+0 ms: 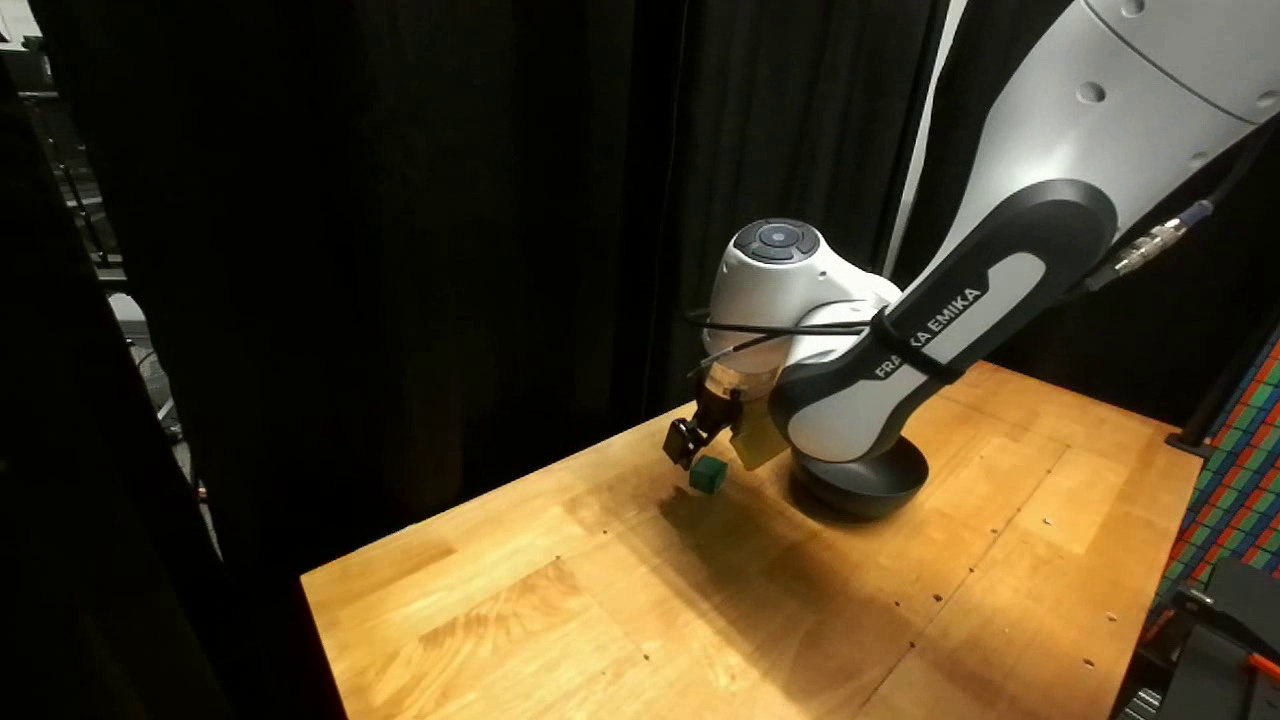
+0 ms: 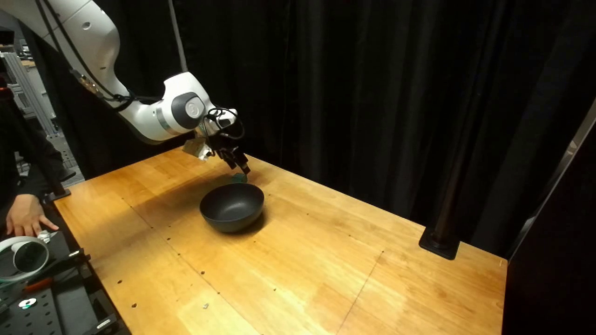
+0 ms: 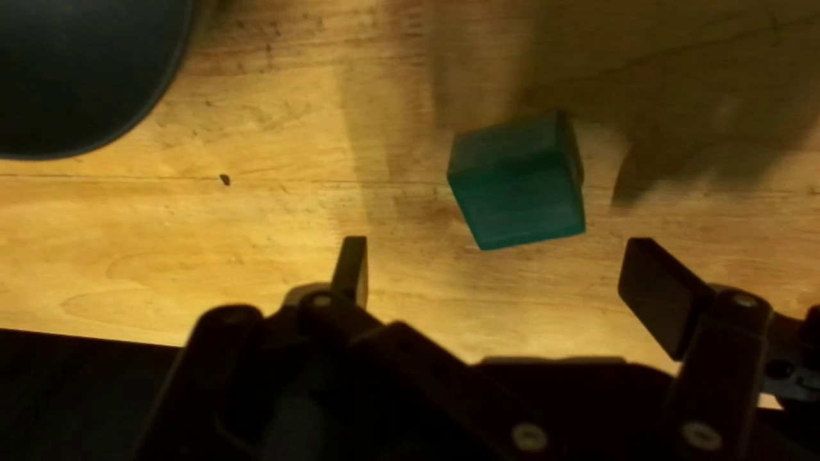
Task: Put the green block in the black bowl
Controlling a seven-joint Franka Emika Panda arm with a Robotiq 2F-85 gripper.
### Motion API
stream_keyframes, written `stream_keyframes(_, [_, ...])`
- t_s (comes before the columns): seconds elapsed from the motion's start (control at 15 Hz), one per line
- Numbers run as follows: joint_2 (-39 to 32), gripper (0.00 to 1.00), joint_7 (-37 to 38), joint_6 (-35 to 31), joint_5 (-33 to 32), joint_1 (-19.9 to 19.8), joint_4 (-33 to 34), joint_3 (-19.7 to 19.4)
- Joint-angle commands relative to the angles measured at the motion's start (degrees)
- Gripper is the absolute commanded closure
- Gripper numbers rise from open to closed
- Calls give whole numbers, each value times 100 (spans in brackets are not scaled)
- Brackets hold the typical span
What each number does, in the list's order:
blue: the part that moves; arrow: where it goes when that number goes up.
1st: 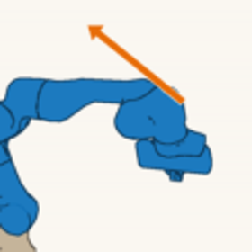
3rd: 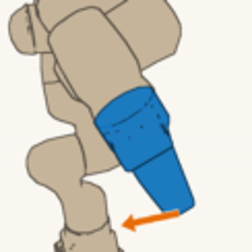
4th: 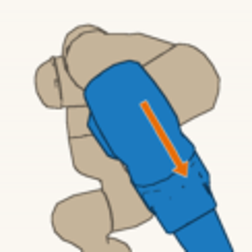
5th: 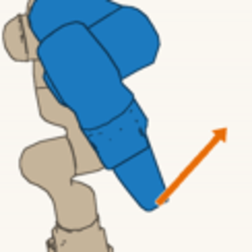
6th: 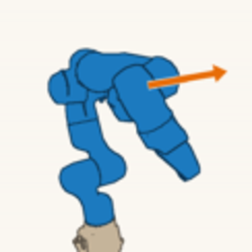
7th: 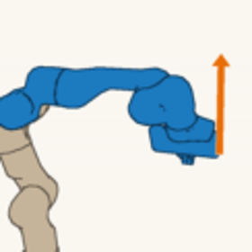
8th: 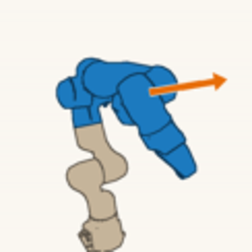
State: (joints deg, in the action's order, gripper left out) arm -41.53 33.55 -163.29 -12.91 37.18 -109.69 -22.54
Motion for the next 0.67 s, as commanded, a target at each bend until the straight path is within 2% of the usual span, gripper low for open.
stream_keyframes(0.0, [-207,0,117,145,11,-47,241,-29])
stream_keyframes(0.07, [-183,25,55,167,47,-125,225,63])
stream_keyframes(0.13, [-176,27,29,184,62,-166,220,111])
stream_keyframes(0.6, [27,80,-118,164,241,-580,75,567])
